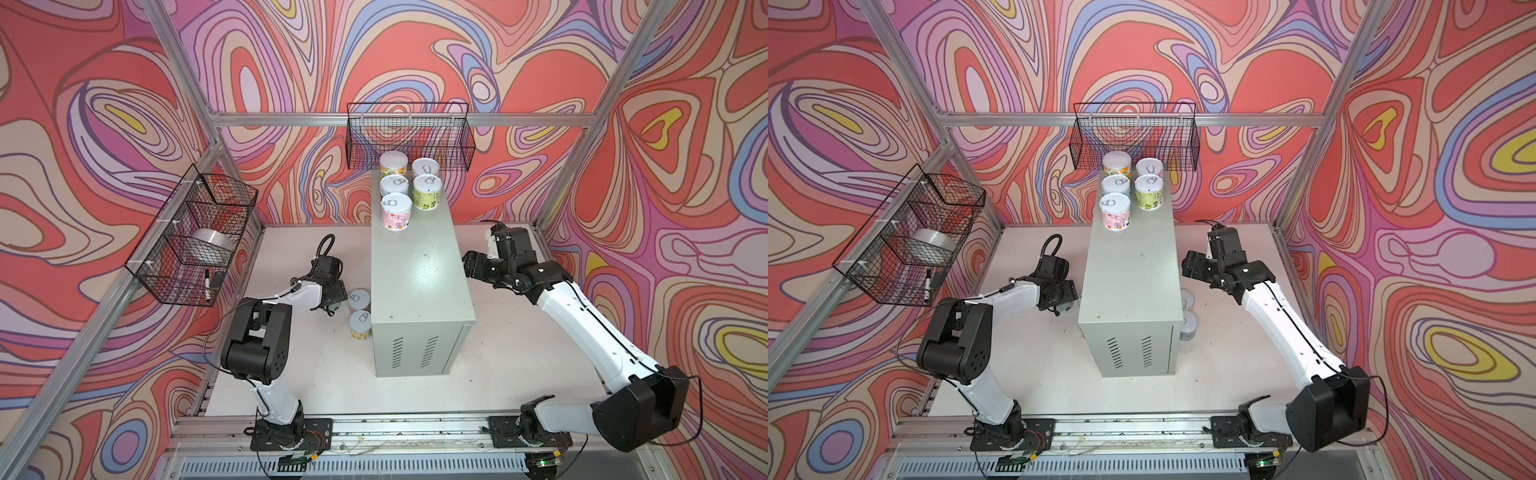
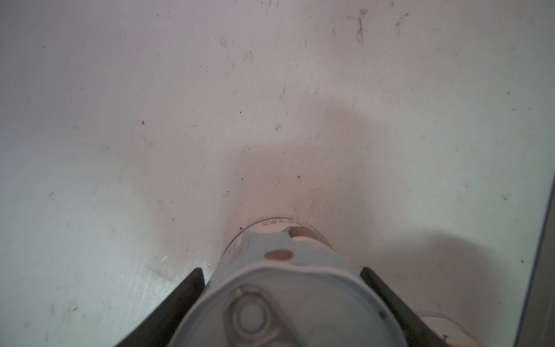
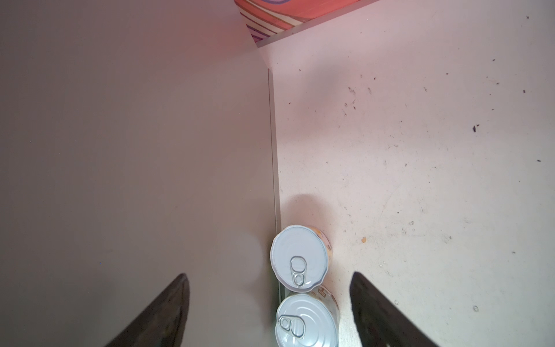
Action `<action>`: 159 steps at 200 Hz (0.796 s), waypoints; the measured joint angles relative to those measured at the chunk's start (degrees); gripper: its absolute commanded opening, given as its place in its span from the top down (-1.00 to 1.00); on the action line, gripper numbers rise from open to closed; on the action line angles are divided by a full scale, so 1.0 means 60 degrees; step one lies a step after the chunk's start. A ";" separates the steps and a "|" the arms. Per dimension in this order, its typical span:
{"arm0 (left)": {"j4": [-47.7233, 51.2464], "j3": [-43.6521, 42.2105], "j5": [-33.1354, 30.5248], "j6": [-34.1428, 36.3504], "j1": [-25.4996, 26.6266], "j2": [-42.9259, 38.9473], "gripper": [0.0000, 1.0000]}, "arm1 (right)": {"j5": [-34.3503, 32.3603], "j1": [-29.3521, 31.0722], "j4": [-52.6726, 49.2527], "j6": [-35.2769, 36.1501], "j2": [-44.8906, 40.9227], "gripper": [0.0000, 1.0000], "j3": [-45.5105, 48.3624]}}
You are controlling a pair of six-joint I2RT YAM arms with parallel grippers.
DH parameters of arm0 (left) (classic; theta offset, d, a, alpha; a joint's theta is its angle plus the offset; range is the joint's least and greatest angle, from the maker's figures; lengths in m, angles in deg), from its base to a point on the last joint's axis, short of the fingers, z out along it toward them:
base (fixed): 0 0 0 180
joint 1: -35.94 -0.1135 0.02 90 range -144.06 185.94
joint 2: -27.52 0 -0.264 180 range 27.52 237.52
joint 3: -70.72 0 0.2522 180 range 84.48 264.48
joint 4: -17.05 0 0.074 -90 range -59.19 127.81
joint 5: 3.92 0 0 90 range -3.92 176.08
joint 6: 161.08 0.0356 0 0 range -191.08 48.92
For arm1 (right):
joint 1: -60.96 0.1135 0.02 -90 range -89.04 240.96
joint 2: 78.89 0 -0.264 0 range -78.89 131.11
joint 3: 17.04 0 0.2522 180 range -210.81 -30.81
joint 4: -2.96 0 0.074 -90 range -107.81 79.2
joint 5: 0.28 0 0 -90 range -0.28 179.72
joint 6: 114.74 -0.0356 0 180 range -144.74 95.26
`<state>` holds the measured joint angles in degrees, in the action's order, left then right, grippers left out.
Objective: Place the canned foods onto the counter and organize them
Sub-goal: 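Lower the left gripper and close it on a light-blue can, then lift the light-blue can with the left gripper over the cabinet top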
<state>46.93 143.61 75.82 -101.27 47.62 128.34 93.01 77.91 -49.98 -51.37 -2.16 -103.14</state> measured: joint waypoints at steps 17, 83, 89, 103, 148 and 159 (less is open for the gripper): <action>0.0270 0.0302 -0.0051 -0.0004 -0.0007 0.0066 0.07 | 0.0000 0.0000 0.0051 0.0000 -0.0004 -0.72 0.0018; 0.0623 0.0667 0.0029 0.0182 -0.0007 0.0299 1.00 | 0.0033 0.0000 0.0266 0.0000 -0.0197 -0.72 0.0058; 0.0721 0.0674 0.0047 0.0219 -0.0007 0.0288 1.00 | 0.0036 0.0000 0.0273 0.0000 -0.0229 -0.72 0.0058; 0.0987 0.0678 0.0135 0.0291 -0.0007 0.0186 1.00 | 0.0036 0.0000 0.0328 0.0000 -0.0313 -0.72 0.0058; 0.2674 0.0965 0.0514 0.0645 -0.0007 -0.1188 1.00 | 0.0036 0.0000 0.0393 0.0004 -0.0623 -0.73 0.0069; 0.3100 0.1249 0.0750 0.0761 -0.0011 -0.1825 1.00 | 0.0033 -0.0004 0.0393 0.0007 -0.0780 -0.73 0.0095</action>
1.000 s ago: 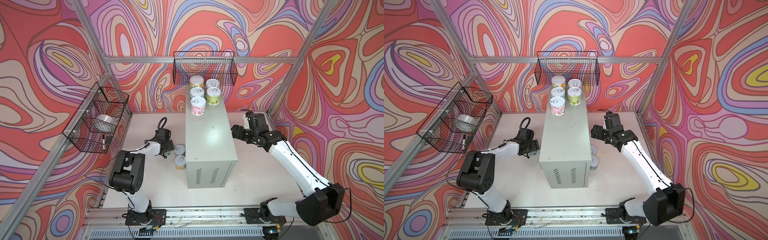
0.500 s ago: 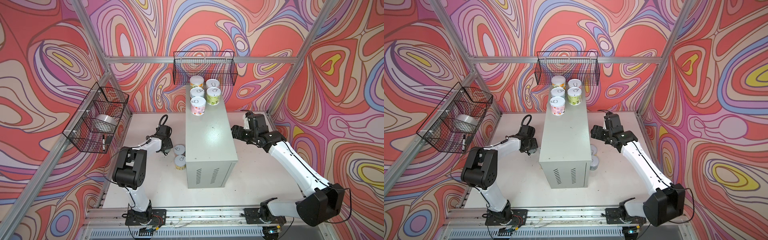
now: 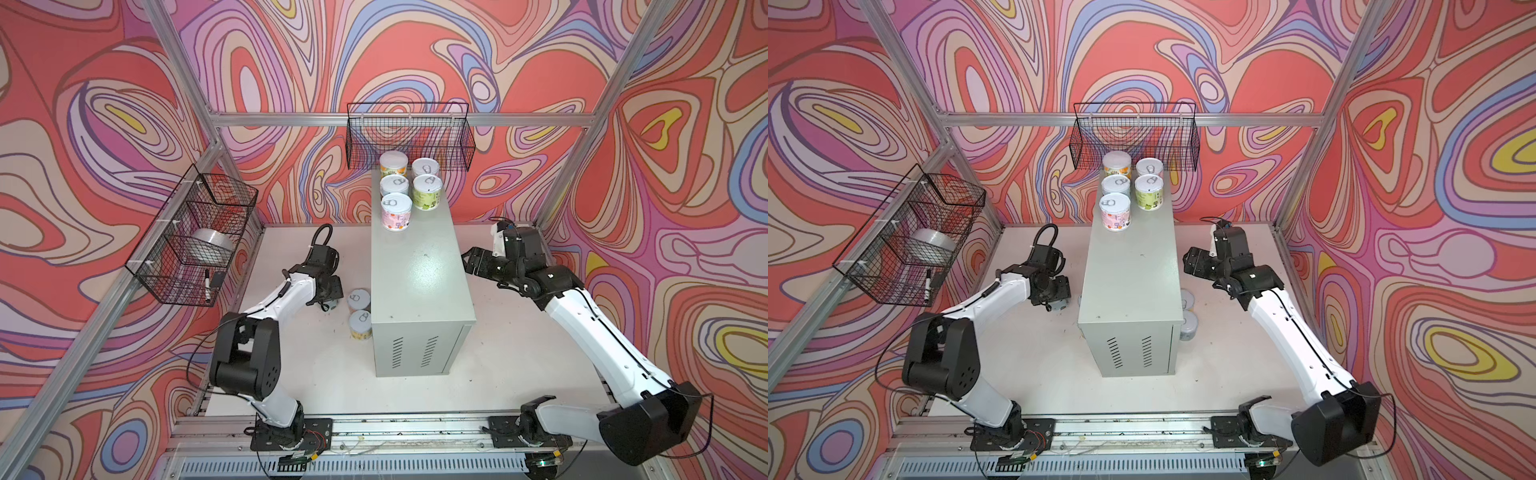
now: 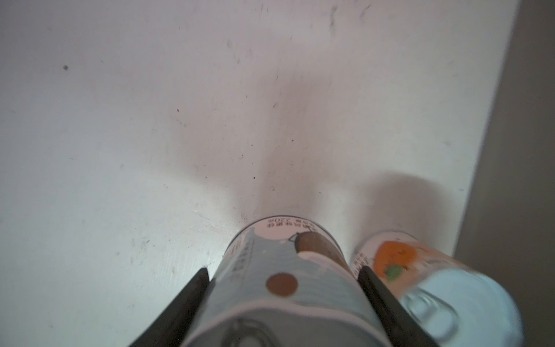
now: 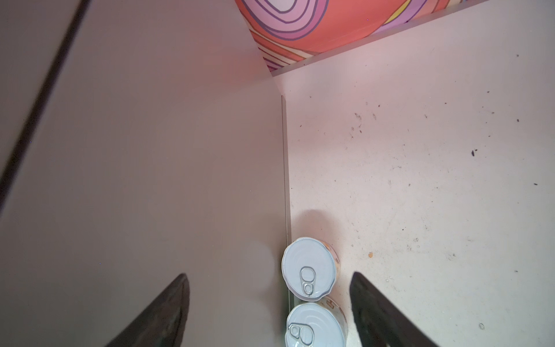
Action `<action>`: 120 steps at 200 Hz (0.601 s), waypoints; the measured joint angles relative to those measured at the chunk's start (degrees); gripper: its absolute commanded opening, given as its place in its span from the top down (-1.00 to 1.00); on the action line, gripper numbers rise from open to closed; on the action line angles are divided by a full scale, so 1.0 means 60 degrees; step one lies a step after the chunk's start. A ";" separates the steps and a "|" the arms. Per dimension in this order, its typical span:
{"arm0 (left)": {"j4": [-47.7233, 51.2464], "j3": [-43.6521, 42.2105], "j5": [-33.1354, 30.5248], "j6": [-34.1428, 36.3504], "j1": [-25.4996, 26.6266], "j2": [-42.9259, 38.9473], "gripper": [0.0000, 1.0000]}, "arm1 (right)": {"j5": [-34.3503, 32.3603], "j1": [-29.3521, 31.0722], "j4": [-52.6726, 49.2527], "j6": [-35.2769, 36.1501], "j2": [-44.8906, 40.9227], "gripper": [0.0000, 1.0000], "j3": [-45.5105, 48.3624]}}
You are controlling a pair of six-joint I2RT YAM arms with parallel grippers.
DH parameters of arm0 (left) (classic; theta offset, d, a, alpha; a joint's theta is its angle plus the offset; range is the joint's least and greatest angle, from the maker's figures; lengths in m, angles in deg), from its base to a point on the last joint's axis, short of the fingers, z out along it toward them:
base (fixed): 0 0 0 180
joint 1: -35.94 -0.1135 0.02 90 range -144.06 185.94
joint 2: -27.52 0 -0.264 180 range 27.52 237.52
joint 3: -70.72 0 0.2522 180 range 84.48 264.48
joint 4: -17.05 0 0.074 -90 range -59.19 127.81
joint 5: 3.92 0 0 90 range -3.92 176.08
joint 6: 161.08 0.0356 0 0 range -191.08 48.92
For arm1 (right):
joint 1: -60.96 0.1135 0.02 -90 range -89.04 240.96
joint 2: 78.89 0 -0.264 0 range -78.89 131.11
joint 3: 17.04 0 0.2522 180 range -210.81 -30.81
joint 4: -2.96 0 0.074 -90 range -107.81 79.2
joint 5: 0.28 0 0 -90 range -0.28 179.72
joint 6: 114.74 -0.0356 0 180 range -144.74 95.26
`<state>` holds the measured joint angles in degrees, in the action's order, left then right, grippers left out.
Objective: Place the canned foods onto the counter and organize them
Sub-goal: 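Lift the light-blue can with the left gripper over the cabinet top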
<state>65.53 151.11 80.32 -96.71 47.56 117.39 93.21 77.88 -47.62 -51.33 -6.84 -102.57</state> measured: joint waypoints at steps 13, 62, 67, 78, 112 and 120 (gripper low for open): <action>0.0474 0.0441 0.0310 0.0146 0.0004 -0.0678 1.00 | 0.0000 -0.0025 -0.0044 0.0022 -0.0193 -0.73 0.0018; 0.2973 0.2947 0.1290 0.0856 0.0120 -0.2463 1.00 | -0.0007 -0.0321 -0.0233 0.0062 -0.0805 -0.73 0.0018; 0.3333 0.3337 0.1337 0.0947 0.0164 -0.2514 1.00 | -0.0007 -0.0328 -0.0237 0.0066 -0.0871 -0.73 0.0018; 0.4116 0.4248 0.1377 0.1133 0.0317 -0.2532 1.00 | -0.0015 -0.0335 -0.0255 0.0073 -0.1009 -0.74 0.0025; 0.6196 0.7552 0.1191 0.1599 0.1184 -0.2208 1.00 | -0.0113 -0.0408 -0.0324 0.0149 -0.1384 -0.74 0.0073; 0.6528 0.8164 0.1133 0.1668 0.1421 -0.2153 1.00 | -0.0120 -0.0430 -0.0335 0.0175 -0.1402 -0.74 0.0073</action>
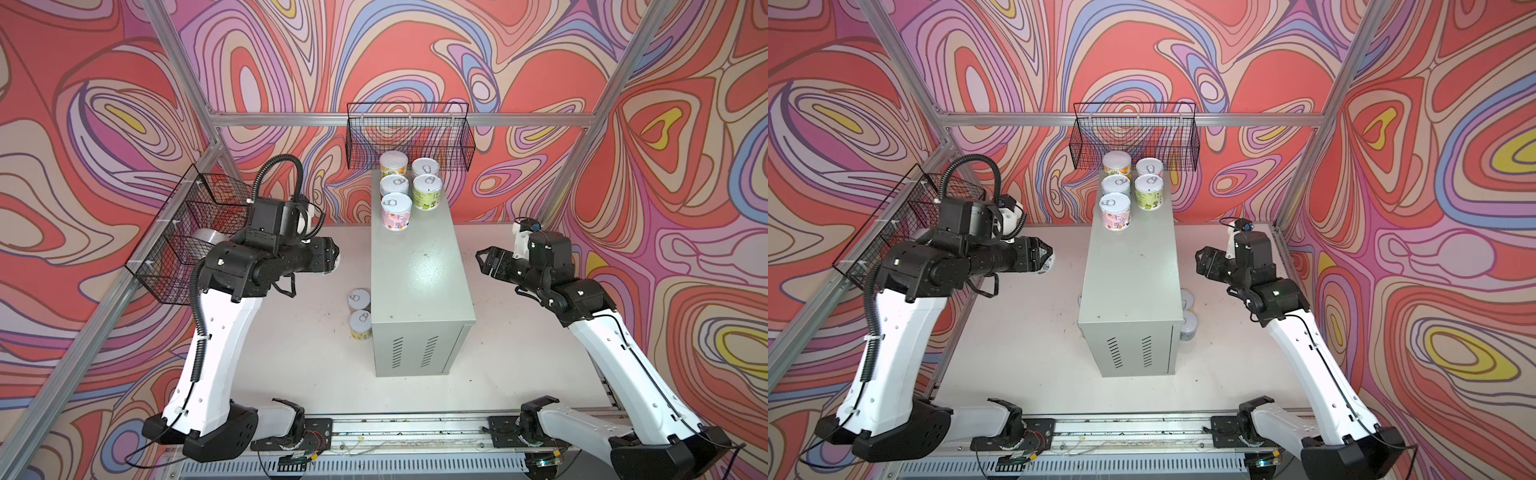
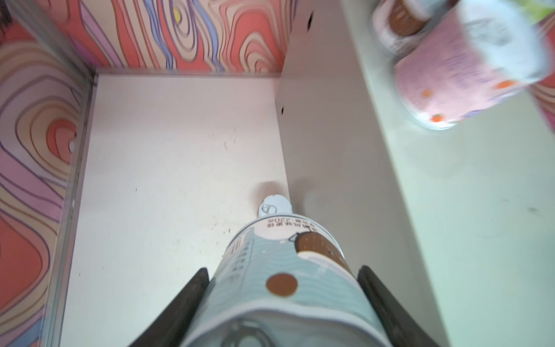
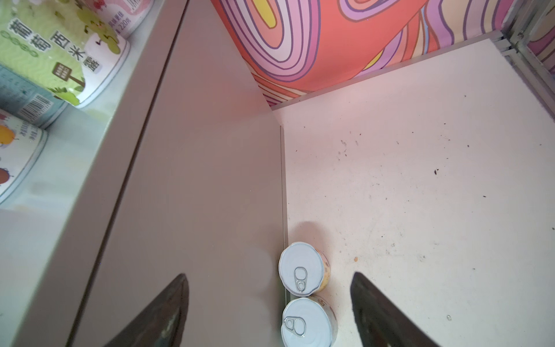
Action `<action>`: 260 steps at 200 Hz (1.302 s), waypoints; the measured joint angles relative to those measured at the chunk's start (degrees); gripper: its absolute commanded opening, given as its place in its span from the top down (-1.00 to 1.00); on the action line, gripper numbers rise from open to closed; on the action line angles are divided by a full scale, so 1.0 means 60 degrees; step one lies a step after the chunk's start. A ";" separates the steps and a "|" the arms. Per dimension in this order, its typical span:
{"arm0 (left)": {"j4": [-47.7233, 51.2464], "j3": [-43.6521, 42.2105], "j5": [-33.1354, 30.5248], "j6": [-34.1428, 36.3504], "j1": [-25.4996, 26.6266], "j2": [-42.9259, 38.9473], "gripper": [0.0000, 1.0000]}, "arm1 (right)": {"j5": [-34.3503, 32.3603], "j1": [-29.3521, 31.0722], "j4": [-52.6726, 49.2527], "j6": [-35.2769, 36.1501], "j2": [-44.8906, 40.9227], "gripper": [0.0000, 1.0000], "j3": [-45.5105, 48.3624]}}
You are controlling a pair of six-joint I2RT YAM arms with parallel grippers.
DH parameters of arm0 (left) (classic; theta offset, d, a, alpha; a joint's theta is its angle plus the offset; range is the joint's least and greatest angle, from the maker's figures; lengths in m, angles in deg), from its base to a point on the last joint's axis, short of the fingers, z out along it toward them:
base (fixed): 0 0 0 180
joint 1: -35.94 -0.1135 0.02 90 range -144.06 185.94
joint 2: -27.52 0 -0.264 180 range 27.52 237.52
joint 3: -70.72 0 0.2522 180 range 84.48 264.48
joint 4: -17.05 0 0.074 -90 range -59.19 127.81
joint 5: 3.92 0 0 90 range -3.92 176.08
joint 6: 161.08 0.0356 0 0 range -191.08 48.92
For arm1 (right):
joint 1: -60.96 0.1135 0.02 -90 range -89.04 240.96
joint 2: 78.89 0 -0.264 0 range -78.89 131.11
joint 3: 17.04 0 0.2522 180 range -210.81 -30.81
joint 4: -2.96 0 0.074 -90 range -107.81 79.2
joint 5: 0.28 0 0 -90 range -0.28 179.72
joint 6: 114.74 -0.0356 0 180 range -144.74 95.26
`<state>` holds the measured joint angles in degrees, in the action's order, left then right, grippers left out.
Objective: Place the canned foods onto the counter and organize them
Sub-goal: 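Lift the light-blue can with the left gripper over the cabinet top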
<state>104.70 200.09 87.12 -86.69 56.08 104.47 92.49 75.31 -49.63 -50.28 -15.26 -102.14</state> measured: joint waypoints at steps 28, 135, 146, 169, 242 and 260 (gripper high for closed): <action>0.1075 0.1592 -0.0058 0.0135 0.0758 0.0313 1.00 | -0.0022 -0.0066 -0.0087 0.0095 0.0000 -0.74 0.0000; 0.1912 0.4200 -0.0408 0.0670 0.4116 0.2922 1.00 | -0.0688 -0.0113 -0.1166 0.1009 0.0415 -0.74 -0.1978; 0.1854 0.4353 -0.0470 0.0699 0.4291 0.3104 1.00 | -0.0816 -0.0131 -0.1282 0.1122 0.0433 -0.74 -0.2299; 0.1738 0.4776 -0.0597 0.0787 0.4535 0.3563 1.00 | -0.0889 -0.0135 -0.1370 0.1246 0.0470 -0.73 -0.2867; 0.1566 0.5774 -0.0160 0.0936 0.4583 0.4827 1.00 | -0.0244 -0.0138 -0.1304 0.1158 0.0623 -0.71 -0.2932; 0.1501 0.5792 -0.0026 0.0965 0.4583 0.5013 0.29 | 0.0080 -0.0138 -0.1224 0.1118 0.0641 -0.70 -0.2932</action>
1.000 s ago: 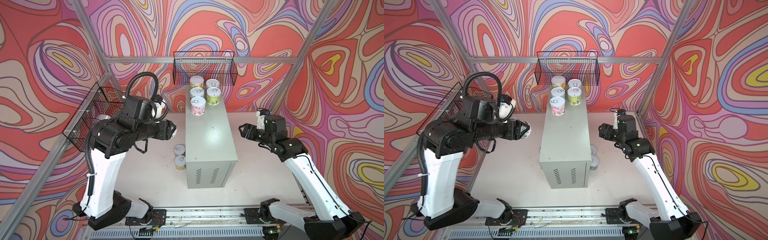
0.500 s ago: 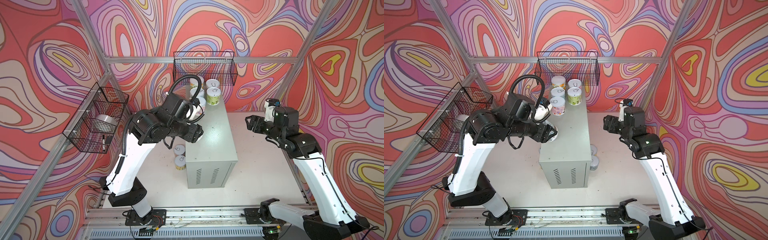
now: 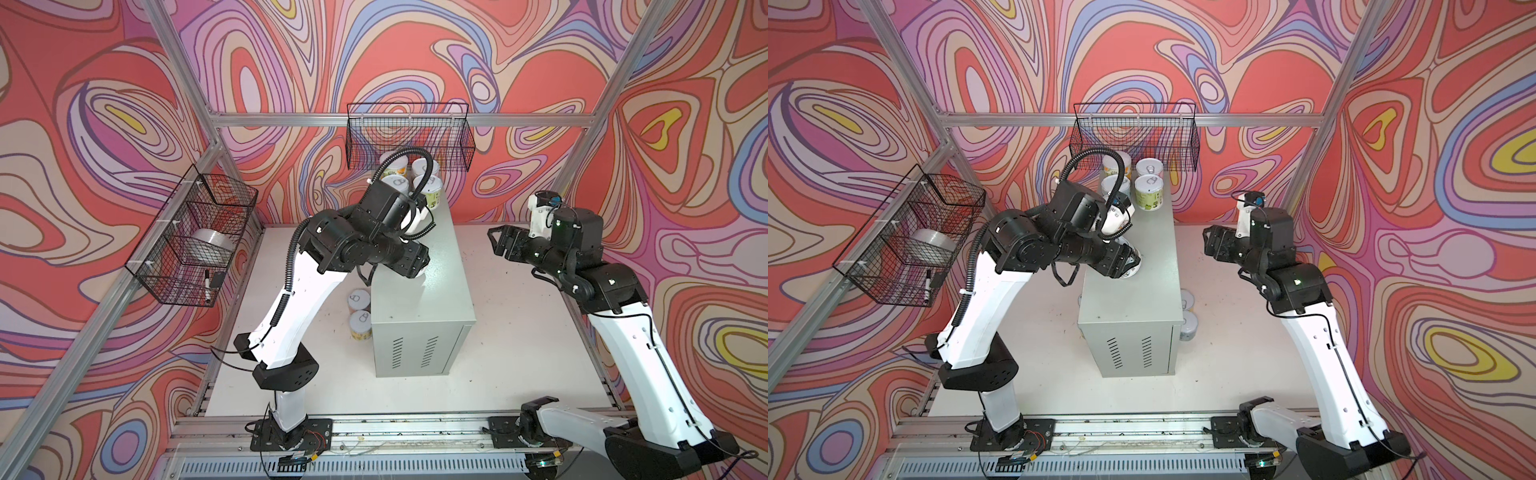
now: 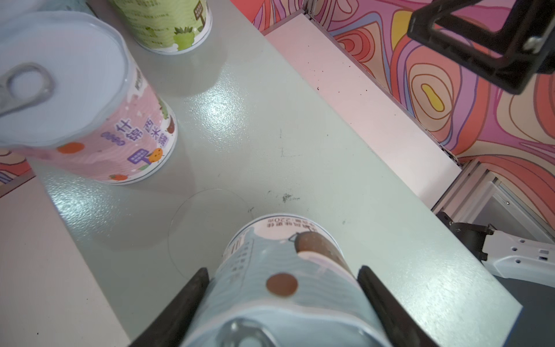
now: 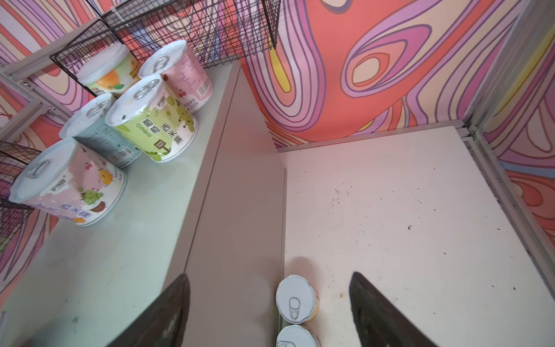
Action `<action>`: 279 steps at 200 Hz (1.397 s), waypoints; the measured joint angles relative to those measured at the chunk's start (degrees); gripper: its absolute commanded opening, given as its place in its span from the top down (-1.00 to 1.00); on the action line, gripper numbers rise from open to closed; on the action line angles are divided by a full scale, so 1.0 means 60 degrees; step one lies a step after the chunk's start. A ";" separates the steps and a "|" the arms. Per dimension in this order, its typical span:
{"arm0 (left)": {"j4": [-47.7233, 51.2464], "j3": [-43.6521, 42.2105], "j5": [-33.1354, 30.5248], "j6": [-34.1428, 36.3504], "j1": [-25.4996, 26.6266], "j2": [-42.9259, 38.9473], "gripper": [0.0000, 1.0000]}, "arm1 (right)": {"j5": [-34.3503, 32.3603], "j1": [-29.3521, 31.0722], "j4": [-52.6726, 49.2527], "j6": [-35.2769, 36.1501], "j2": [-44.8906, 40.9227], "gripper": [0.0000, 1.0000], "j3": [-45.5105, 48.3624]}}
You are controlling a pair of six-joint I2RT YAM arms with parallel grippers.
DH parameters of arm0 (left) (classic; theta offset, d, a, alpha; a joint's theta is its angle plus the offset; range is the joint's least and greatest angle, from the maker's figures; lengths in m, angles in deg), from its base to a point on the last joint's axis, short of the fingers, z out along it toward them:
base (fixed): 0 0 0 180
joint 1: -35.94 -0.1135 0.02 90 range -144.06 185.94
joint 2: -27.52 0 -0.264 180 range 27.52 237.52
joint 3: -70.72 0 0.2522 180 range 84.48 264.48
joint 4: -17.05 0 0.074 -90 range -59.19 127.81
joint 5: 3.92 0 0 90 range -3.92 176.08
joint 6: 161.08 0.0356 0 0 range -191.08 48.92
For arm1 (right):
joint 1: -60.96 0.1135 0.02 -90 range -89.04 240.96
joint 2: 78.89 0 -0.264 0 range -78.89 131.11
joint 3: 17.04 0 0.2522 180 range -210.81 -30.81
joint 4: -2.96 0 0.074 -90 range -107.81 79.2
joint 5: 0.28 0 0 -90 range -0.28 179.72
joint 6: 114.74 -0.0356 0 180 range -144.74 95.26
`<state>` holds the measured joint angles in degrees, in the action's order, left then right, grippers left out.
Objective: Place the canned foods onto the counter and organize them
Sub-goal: 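Lift the light-blue can with the left gripper over the cabinet top, then set the light-blue can on the cabinet top while right gripper reaches toward it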
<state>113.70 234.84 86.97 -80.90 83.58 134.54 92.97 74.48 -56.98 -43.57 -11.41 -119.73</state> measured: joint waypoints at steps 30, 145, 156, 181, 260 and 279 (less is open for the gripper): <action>-0.0255 0.0029 0.0153 0.0069 0.0000 0.0106 -0.66 | 0.0750 0.0000 0.0127 -0.0095 0.0175 -0.70 -0.0018; -0.1891 0.0375 0.0583 -0.0015 -0.1045 -0.0153 -1.00 | 0.3220 0.0175 0.0765 -0.0153 0.0164 -0.71 -0.0015; -0.2200 -0.0066 0.0419 -0.0051 -0.1257 -0.0535 -1.00 | 0.3435 0.0382 0.0863 -0.0044 0.0051 -0.72 -0.0015; -0.2969 -0.1814 0.0106 -0.0189 -0.1763 -0.2011 -1.00 | 0.3588 0.1308 0.1027 0.0284 -0.0113 -0.75 -0.0066; -0.5257 -0.8123 0.1093 -0.1428 -0.4539 -0.6247 -0.94 | 0.2284 0.4233 0.1005 0.1796 0.0641 -0.77 -0.0743; -0.5588 -0.9216 0.1333 -0.1632 -0.4710 -0.6298 -0.93 | 0.2011 0.4382 0.0907 0.2095 0.0940 -0.79 -0.0951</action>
<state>80.17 179.54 94.97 -90.69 55.32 96.75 105.04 100.77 -51.54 -31.00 -5.77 -125.44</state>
